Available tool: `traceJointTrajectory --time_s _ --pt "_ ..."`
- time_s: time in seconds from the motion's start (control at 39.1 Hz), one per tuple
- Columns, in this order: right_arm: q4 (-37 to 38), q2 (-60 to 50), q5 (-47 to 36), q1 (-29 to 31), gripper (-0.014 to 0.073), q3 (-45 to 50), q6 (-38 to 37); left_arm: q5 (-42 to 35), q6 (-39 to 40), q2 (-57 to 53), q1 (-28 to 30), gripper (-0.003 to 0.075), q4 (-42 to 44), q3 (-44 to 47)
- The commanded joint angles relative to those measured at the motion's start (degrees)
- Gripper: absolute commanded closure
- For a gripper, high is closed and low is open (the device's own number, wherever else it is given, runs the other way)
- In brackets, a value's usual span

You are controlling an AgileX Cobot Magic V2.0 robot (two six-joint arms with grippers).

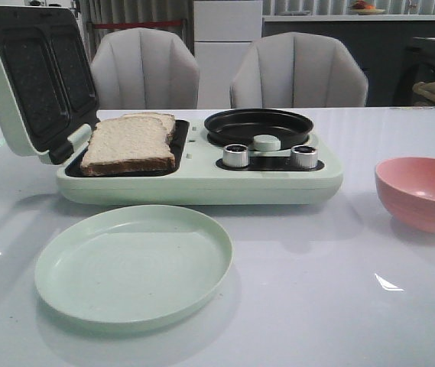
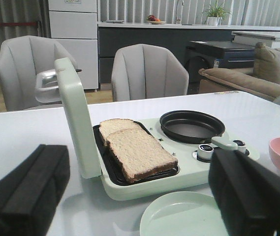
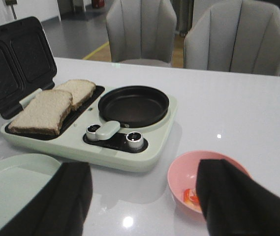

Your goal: Make breakfast with bread and shrimp

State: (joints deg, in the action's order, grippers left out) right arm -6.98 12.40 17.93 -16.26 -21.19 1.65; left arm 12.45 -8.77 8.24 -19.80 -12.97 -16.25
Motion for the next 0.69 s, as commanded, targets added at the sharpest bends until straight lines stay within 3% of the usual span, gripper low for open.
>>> traceJointTrajectory --time_s 0.0,0.23,0.67 --pt "-0.40 -3.88 -8.44 0.21 0.0046 2.24 0.10 -5.05 -0.01 0.56 -0.30 0.0102 -0.69 -1.51" --pt "-0.40 -6.30 -9.96 0.21 0.0046 7.03 0.10 -5.05 -0.01 0.56 -0.30 0.0102 -0.69 -1.51" --pt "-0.40 -6.30 -9.50 0.21 0.0046 7.21 0.10 -6.82 -0.01 0.56 -0.30 0.0102 -2.30 -1.51"
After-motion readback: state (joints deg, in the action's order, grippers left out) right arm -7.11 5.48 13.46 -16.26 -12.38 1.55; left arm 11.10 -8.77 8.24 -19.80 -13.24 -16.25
